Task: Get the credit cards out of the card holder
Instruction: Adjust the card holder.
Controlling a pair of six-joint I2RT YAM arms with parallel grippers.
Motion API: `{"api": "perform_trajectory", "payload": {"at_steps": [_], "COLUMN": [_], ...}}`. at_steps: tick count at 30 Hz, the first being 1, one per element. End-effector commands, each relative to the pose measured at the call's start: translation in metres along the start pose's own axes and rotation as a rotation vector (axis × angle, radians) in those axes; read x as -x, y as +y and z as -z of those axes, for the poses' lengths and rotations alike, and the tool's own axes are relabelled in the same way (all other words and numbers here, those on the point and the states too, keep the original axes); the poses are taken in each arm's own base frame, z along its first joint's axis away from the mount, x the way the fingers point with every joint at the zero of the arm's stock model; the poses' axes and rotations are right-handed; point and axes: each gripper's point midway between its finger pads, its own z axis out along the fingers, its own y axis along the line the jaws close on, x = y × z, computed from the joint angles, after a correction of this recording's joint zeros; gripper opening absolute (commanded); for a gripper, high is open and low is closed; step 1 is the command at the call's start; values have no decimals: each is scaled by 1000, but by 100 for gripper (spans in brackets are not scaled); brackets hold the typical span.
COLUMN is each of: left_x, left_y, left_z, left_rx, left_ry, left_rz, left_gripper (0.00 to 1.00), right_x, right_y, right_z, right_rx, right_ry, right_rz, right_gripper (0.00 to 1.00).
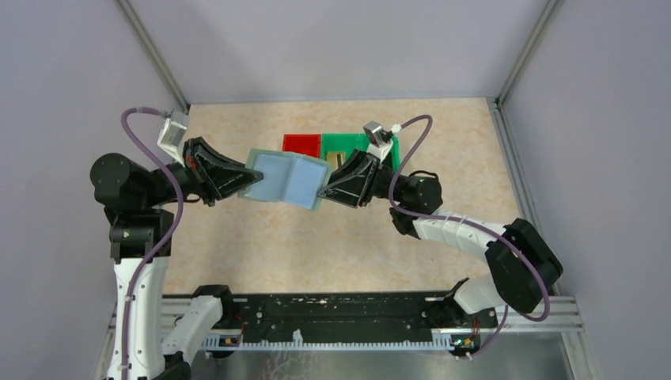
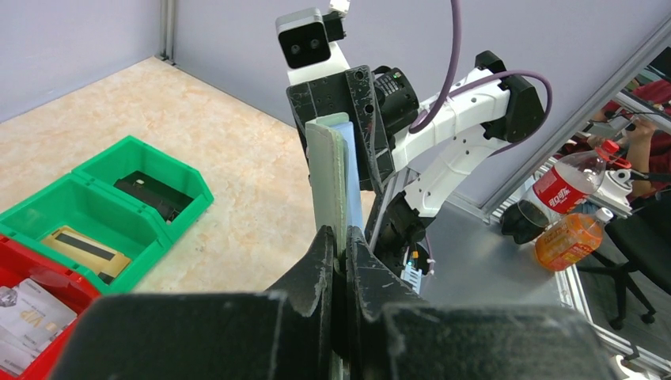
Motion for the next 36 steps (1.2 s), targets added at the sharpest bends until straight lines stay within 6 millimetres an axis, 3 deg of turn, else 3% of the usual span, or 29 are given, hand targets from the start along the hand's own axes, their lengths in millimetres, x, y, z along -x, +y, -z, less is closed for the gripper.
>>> {"api": "perform_trajectory", "payload": {"at_steps": [1, 13, 21, 28, 36], "left_x": [9, 7, 1, 3, 1], "left_y": [-6, -8, -8, -13, -13], "left_z": [0, 1, 0, 1, 1], "left_rx": [4, -7, -30, -45, -48], "left_ry": [-20, -14, -4, 0, 6], "left_rz": [-39, -42, -8, -1, 19], "left_gripper": [0, 0, 0, 0, 0], "right_x": [8, 11, 14, 15, 11], "right_y": [33, 35, 15, 2, 2], "right_z": [-4, -6, -16, -27, -43], "right_rx": [94, 109, -17, -114, -108], "right_ry": [-12, -22, 4, 20, 30], "right_rz": [87, 90, 121, 196, 221], "right_gripper": [30, 14, 4, 11, 7]}}
